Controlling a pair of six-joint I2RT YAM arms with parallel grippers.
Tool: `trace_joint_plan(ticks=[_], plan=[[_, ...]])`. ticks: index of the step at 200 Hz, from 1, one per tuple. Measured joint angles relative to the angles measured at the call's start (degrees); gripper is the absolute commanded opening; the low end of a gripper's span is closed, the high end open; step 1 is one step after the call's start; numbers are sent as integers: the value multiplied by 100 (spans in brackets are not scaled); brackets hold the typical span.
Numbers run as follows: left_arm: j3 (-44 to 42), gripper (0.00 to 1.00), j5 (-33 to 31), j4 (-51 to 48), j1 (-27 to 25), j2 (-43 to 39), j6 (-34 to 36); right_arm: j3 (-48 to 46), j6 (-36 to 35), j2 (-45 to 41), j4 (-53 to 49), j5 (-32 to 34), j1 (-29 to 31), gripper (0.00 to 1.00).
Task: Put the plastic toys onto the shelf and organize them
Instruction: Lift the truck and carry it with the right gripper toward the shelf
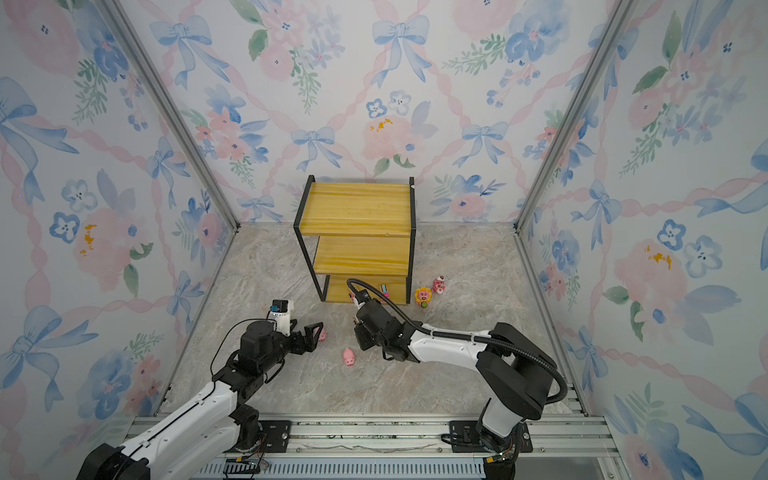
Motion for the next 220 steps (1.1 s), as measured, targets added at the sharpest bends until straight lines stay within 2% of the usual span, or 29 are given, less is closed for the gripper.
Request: trace_joint_plan(ticks=[41, 161, 186, 220], plan=[[0, 96, 48, -188, 238, -431, 0, 470, -2, 837, 192, -151, 120, 17], [-2, 96, 175, -269, 339, -437, 0, 1320, -129, 1812, 433, -164, 127, 16], [-2, 96, 175, -269, 339, -455, -2, 1338, -127, 1880, 442, -162, 116, 22], [-2, 96, 177, -291, 339, -452, -2, 1338, -129, 1882, 446, -164, 111, 39]])
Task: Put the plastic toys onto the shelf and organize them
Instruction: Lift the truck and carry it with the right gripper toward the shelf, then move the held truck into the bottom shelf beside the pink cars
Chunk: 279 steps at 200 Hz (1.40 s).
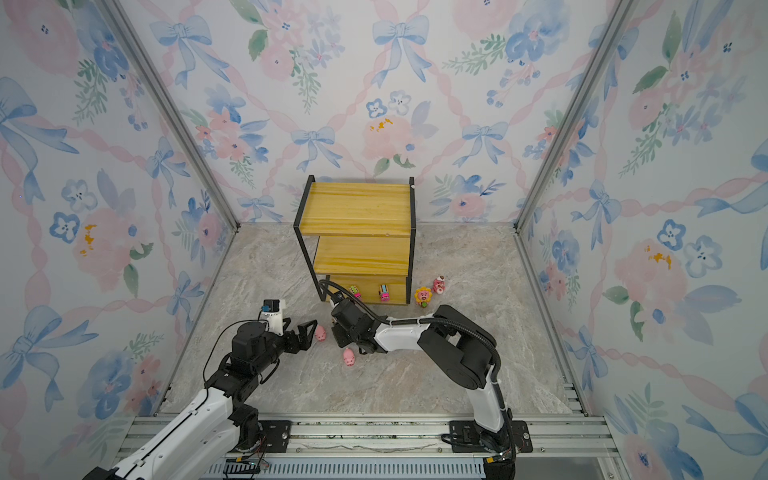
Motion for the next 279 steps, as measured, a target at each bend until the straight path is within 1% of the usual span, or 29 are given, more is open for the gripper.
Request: trace_joint_plan(ticks=[17, 26, 57, 96, 130, 150, 224, 232, 258, 279], plan=[[0, 96, 0, 2, 20, 0, 0, -4, 4, 0, 9, 4, -4, 48], [0, 96, 0, 2, 22, 0, 0, -13, -11, 0, 24, 0, -4, 51], [0, 96, 0, 4, 22, 0, 0, -173, 2, -9, 267, 22, -4, 52], [-2, 96, 0, 4, 24, 0, 0, -496, -22, -61, 826, 20, -4, 51], [-7, 96, 0, 7, 26, 4, 0, -931, -83, -66, 1574, 28, 0, 50], [-9, 97, 0, 7, 26, 4, 0, -1067, -96, -63, 1851, 44, 0, 48], [-26, 96, 0, 9, 26, 37, 0, -1174, -131, 4, 2212, 85, 0, 45], [-28, 96, 0, 7, 26, 37, 0, -1174, -140, 11, 2227, 94, 2, 43], [-35, 96, 0, 7, 26, 28, 0, -1174, -225, 74, 2345, 146, 7, 33], [-42, 96, 0, 9, 31, 26, 0, -1176, -247, 114, 2452, 162, 9, 28]])
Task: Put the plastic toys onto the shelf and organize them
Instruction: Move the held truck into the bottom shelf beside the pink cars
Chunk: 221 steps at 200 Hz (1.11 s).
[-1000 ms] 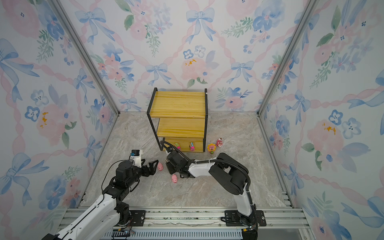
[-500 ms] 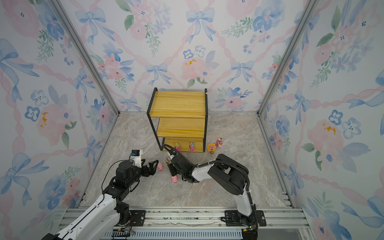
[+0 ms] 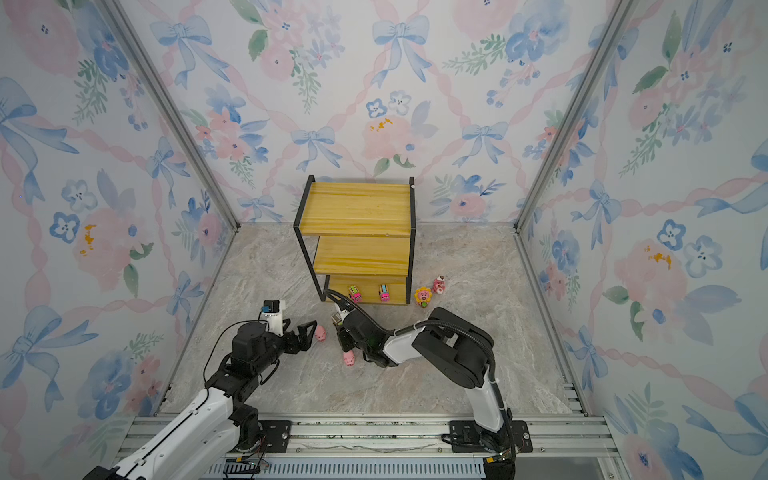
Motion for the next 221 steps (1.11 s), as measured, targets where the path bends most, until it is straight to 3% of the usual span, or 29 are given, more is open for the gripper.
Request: trace_joint_plan(ticks=[111, 221], plan=[[-66, 96, 0, 46, 28, -39, 0, -201, -72, 22, 409, 348, 164, 18], [-87, 96, 0, 44, 33, -42, 0, 317, -181, 11, 317, 1014, 234, 16]])
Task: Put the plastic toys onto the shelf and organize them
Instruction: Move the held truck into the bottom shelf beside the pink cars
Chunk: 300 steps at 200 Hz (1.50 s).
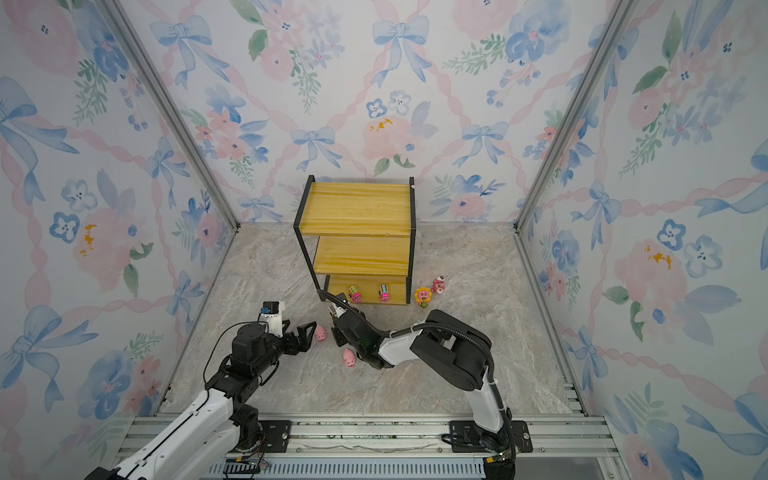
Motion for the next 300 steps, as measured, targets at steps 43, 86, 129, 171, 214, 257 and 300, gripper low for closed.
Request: trace_joint_plan(ticks=[43, 86, 129, 171, 214, 257, 300], plan=[[-13, 96, 2, 2, 0, -24, 0, 232, 7, 4, 28, 238, -2, 15], [-22, 96, 28, 4, 7, -26, 0, 415, 83, 146, 31, 385, -11, 15], [-24, 96, 42, 11, 11, -48, 0, 586, 201, 363, 20, 529, -13, 15], [-24, 96, 44, 26, 11, -52, 0, 789, 356, 522, -103, 619, -66, 14], [-24, 96, 63, 44, 11, -55, 0, 986, 439, 723, -157, 632, -96, 14], [-24, 96, 105, 46, 33, -44, 0, 1049, 518, 813, -214, 627, -153, 14], [-24, 96, 105, 63, 33, -37, 0, 1145, 570, 850, -284, 612, -256, 14]])
